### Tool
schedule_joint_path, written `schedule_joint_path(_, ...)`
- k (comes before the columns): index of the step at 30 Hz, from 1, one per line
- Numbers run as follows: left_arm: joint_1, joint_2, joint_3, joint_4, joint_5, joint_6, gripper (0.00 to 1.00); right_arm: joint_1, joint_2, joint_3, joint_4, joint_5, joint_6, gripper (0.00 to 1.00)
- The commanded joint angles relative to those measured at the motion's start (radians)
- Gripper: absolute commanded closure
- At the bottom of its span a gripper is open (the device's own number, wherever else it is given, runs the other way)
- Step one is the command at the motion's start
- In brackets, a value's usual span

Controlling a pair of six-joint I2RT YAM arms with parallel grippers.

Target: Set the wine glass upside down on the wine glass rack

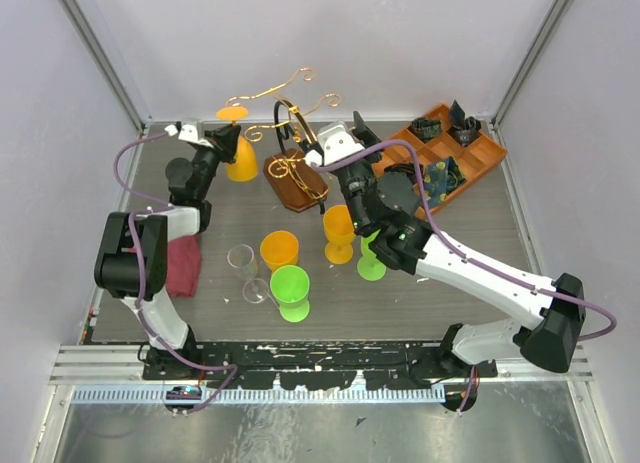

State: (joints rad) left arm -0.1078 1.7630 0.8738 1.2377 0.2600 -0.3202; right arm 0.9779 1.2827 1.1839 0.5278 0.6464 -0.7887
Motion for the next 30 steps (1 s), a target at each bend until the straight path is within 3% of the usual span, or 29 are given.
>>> schedule_joint_path(1, -0.012, 0.035, 0.034, 0.083, -0.001, 0.021, 1.00, 0.002, 0.003, 0.064, 0.046, 0.002, -0.006, 0.42)
schedule_joint_path(30, -0.030, 0.318, 0.283, 0.194, -0.046, 0.003, 1.00, -0.001, 0.057, 0.102, 0.055, 0.018, -0.079, 0.41)
